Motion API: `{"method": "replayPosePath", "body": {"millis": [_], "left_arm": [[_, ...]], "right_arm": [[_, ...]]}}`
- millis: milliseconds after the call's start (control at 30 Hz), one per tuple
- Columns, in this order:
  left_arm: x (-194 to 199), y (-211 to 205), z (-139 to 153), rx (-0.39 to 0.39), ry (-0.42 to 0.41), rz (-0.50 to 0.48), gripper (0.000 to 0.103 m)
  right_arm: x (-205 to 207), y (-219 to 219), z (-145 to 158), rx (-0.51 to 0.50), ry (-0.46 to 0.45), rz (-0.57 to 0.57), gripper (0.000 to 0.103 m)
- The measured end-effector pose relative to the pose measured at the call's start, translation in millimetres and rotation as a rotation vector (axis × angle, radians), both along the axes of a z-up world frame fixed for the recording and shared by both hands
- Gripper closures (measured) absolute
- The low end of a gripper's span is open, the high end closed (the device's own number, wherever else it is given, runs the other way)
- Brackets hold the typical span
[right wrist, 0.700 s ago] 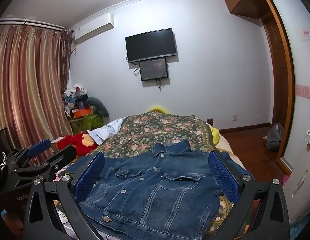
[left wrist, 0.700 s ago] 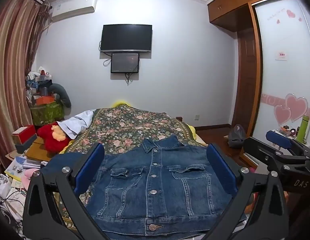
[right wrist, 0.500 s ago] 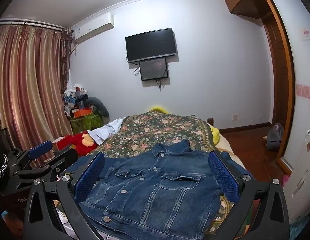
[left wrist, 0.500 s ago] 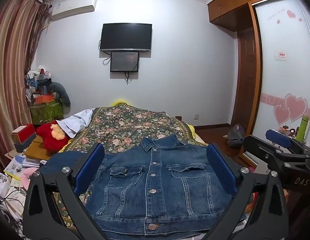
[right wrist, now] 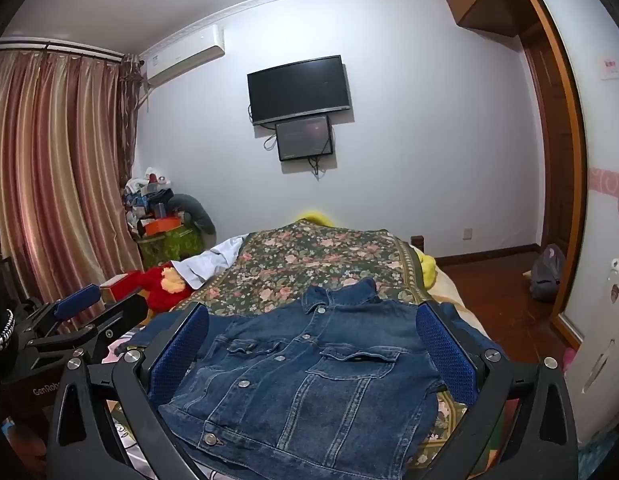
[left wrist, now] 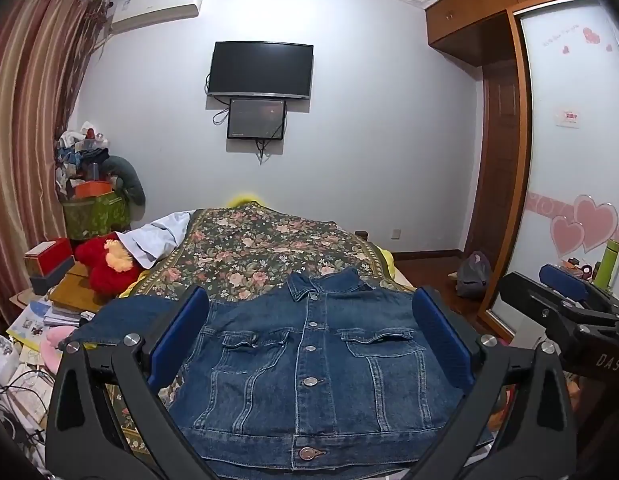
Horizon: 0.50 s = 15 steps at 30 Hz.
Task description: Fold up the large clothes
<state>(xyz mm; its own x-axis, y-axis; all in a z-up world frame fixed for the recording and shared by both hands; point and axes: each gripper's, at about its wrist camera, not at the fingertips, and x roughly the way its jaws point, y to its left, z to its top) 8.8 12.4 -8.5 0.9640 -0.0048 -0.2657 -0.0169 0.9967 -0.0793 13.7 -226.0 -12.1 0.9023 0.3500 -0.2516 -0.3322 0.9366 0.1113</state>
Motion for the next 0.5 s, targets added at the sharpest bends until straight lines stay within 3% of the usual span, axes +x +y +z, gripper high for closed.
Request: {"method": "replayPosePath", "body": {"millis": [500], "left_arm": [[1.7, 1.8, -0.2, -0.006, 0.005, 0.007, 0.0]], "right_arm": [[0.9, -1.8, 0.8, 0.0, 0.0, 0.0, 0.0]]}}
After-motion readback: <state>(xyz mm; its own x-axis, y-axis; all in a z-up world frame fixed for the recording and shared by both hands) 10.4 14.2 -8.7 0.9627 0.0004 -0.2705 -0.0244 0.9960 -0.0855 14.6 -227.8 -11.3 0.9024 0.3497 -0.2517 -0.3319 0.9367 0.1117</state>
